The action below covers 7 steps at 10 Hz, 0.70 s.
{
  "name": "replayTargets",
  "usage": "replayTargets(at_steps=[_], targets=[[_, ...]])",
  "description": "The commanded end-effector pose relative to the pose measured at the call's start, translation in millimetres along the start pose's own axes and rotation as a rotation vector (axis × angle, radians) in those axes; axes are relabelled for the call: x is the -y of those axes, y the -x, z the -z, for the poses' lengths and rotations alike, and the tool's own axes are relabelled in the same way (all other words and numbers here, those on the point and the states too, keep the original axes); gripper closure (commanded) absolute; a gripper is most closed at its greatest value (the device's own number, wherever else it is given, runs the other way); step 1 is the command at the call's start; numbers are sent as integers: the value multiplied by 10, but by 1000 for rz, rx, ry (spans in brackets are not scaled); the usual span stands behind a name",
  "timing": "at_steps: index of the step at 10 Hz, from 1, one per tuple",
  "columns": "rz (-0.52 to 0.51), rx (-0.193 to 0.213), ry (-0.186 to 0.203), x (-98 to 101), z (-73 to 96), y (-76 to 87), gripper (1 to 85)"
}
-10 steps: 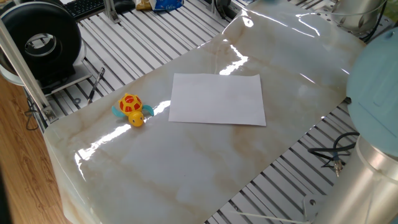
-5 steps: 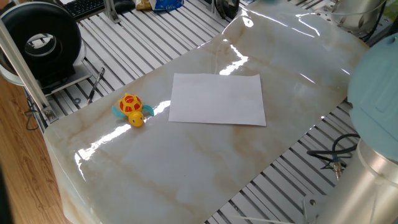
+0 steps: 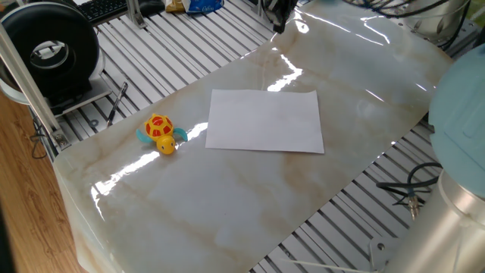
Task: Flip over and spread out the paper that is laid flat on the table
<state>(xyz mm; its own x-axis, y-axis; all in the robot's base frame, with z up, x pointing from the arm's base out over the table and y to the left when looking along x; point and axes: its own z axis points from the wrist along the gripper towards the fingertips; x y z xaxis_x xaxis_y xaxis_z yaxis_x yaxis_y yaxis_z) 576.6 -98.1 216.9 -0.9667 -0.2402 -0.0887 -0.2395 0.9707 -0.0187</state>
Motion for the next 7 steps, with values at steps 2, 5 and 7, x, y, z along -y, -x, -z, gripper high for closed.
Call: replayTargets(at_steps=[2,5,7], targets=[[-77,-21,38,-153,-153,-48,843],[-80,-34,26,-148,-199,-58,843],[-77,-55,29,-162,-198,-116,843]])
